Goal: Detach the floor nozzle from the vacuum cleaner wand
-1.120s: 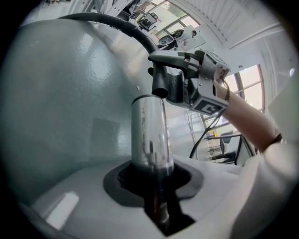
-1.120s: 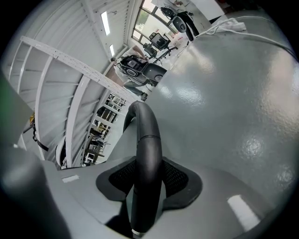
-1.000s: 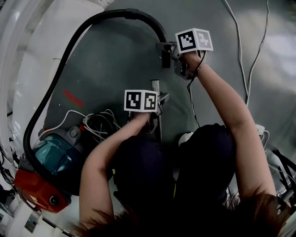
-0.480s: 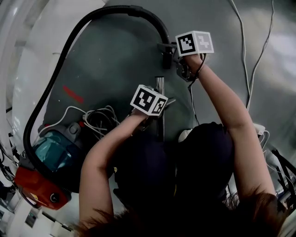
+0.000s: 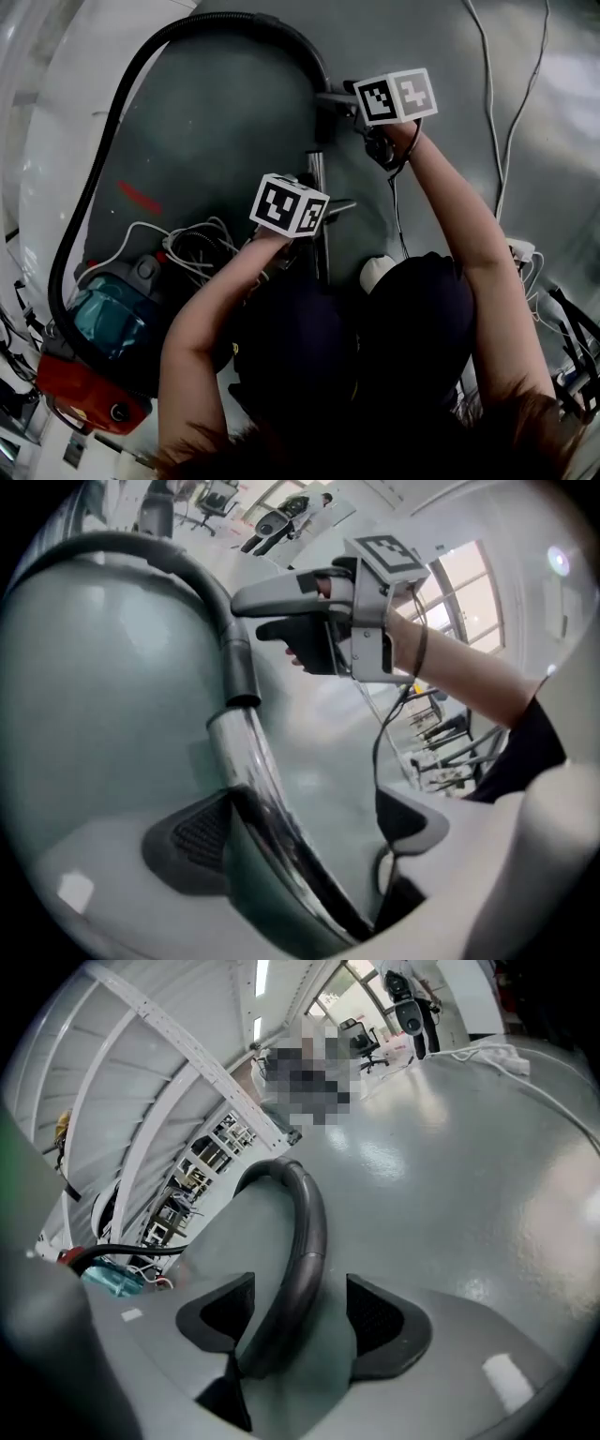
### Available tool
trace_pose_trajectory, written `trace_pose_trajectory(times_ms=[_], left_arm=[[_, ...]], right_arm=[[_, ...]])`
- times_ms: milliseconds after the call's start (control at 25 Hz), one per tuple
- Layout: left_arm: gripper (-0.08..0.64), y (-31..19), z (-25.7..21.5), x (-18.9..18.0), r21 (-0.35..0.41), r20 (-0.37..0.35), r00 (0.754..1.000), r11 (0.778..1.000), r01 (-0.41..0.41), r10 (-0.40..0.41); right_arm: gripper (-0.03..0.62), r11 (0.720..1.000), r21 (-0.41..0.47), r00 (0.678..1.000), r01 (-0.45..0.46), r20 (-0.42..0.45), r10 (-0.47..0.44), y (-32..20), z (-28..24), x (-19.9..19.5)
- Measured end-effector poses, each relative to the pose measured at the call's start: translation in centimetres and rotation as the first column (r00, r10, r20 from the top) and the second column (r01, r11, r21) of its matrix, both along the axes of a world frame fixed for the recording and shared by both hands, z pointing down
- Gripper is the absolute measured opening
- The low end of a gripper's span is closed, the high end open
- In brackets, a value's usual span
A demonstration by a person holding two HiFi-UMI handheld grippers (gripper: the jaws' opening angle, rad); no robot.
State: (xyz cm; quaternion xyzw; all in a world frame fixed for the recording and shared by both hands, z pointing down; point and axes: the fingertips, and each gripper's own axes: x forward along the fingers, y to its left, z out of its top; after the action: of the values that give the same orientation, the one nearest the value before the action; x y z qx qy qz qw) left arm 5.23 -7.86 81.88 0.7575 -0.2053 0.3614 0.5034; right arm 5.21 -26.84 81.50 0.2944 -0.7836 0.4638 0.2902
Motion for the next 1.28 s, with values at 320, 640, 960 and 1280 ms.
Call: trace_pose_trajectory(times_ms=[320, 640, 960, 1280], left_arm=[[0.293, -5.4, -2.7, -2.1, 0.356, 0.09, 0.988, 0.93, 0.088, -0.128], [0.009, -9.4, -3.4, -6.4, 0.502, 0.142, 0.922, 0.828, 0.248, -0.361], [0.009, -7.7, -6.7, -6.7, 0.391, 0.215, 0.891, 0.872, 0.296, -0.399], [0.009, -5.4, -17.3, -5.4, 0.222, 0.179, 0.883, 0.892, 0.393, -0.434]], right_arm=[[0.182, 0.994, 0.081, 0.997, -0.068, -0.023, 0.07, 1.8, -0.9, 2.7], [-0.002, 0.979, 0.136, 0.988, -0.152, -0.019, 0.156, 4.6, -2.0, 3.6], [-0.002, 0.979, 0.115, 0.978, -0.171, -0.097, 0.183, 7.7, -6.4, 4.7], [-0.003, 0.99, 0.025, 0.973, -0.142, -0.181, 0.144, 12.1, -15.2, 5.3]])
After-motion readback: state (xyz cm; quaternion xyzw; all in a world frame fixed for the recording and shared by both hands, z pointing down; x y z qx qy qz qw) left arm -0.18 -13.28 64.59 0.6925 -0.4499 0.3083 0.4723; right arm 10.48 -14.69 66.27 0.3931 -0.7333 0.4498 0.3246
